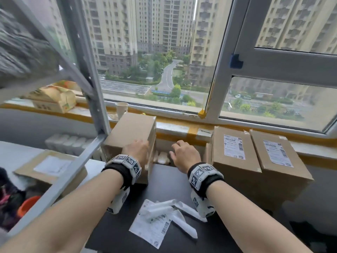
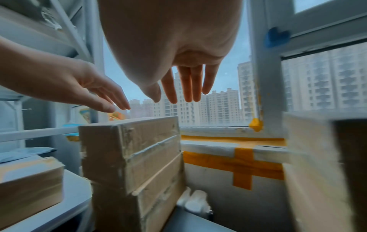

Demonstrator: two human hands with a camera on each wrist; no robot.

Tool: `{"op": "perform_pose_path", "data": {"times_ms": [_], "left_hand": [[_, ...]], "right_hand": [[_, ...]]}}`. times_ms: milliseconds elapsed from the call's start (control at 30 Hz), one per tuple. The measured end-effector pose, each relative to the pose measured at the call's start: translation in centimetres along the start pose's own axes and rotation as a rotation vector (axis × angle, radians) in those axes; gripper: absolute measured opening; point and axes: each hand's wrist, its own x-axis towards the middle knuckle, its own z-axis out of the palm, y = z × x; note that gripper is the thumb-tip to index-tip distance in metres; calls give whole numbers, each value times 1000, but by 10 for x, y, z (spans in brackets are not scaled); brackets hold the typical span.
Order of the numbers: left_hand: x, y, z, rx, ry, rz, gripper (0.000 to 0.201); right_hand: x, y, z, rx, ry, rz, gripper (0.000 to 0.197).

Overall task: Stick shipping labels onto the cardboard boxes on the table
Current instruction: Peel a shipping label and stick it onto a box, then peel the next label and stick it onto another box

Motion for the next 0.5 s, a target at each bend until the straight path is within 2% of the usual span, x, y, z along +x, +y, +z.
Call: {"op": "perform_pose_path", "data": {"times_ms": [167, 300, 500], "left_hand": [[-9, -56, 2, 15, -29, -143, 28], [-8, -91, 12, -46, -35, -249, 33], [2, -111, 31, -325, -1, -406, 41]], "right_hand": [[33, -49, 19, 52, -89, -59, 38], [57, -72, 35, 275, -146, 83, 42], [77, -83, 54, 600, -154, 296, 46]]}}
